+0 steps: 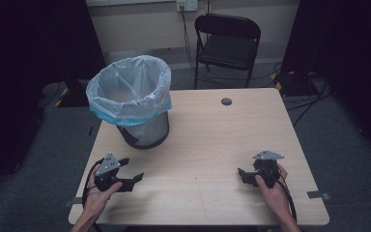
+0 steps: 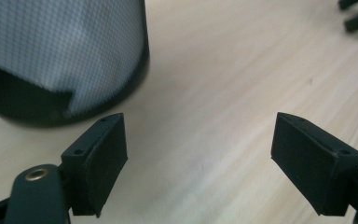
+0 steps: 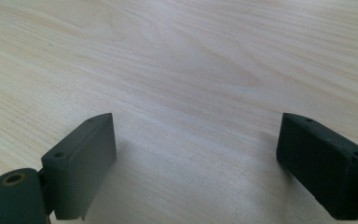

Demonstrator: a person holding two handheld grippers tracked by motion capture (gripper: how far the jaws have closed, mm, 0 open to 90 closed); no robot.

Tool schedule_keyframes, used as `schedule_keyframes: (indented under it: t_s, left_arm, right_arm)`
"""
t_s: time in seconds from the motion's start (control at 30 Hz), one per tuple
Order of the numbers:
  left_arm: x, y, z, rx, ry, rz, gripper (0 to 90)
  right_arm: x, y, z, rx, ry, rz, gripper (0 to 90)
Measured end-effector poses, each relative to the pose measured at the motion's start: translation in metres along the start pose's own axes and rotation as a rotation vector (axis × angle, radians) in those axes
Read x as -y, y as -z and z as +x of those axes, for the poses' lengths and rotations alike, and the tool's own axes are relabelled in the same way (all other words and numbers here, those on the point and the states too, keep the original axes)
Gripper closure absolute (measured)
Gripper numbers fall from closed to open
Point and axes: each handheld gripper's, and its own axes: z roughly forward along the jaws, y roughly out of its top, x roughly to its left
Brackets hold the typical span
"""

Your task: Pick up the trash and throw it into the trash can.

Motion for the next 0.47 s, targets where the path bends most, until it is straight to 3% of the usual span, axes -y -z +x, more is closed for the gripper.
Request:
schedule_keyframes:
  t_s: [0.13, 0.2, 0.3, 0.33, 0.4, 0.47]
  left_arm:
    - [0.011, -0.008, 0.004, -0.002, 0.002, 0.055, 17.9]
    - [0.02, -0.014, 0.003, 0.013, 0.028, 0.1, 17.3]
    - [0.024, -0.018, 0.002, -0.004, 0.002, 0.142, 17.3]
    - [0.028, -0.022, 0.0, -0.008, 0.012, 0.16, 17.4]
    - [0.03, -0.024, 0.0, -0.016, -0.01, 0.178, 16.7]
    - [0.032, -0.025, 0.0, -0.017, 0.006, 0.165, 15.6]
  right_arm:
    - [0.0, 0.0, 0.0, 0.001, -0.001, 0.0, 11.0]
    - [0.0, 0.0, 0.0, 0.001, -0.001, 0.0, 11.0]
    - [0.0, 0.0, 0.0, 0.0, 0.0, 0.0, 11.0]
    - [0.0, 0.0, 0.0, 0.001, -0.001, 0.0, 11.0]
    - [0.0, 0.0, 0.0, 0.0, 0.0, 0.0, 11.0]
    - [0.0, 0.0, 0.0, 0.001, -0.001, 0.0, 11.0]
